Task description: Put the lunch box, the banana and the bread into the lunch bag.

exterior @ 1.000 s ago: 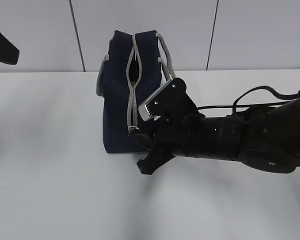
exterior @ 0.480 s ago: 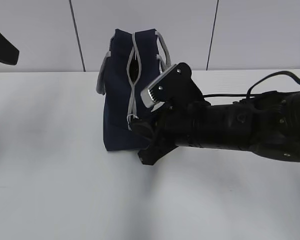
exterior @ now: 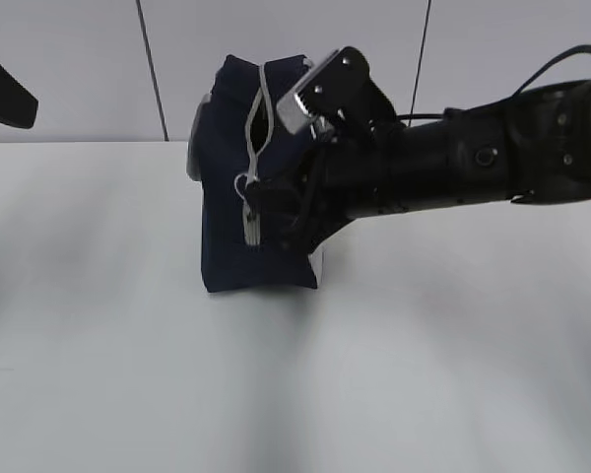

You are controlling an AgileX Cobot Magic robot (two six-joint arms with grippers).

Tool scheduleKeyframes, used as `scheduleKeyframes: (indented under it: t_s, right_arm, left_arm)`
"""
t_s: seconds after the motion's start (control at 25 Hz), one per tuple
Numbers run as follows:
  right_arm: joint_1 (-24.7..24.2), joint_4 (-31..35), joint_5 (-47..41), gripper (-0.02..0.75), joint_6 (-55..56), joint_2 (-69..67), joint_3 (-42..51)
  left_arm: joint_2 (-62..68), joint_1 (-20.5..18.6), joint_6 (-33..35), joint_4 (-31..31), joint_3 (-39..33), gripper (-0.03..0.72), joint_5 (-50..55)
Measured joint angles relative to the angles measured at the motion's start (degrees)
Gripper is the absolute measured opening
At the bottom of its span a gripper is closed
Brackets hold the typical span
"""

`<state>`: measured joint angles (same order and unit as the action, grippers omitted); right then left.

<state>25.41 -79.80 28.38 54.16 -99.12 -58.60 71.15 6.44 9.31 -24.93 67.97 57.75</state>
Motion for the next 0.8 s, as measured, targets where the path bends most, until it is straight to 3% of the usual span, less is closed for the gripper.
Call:
scheduleKeyframes:
  t_s: [0.32, 0.8]
  right_arm:
    - [-5.4, -12.0, 7.4, -0.016, 9.6, -0.8, -7.8]
    - [-6.1, -22.1, 12.7, -0.016, 22.2, -6.9, -22.7]
  left_arm:
    - [0.0, 0.0, 0.0, 0.0, 0.0, 0.370, -0.2]
    - [1.3, 0.0, 5.1, -2.0, 0.0, 0.370, -2.1]
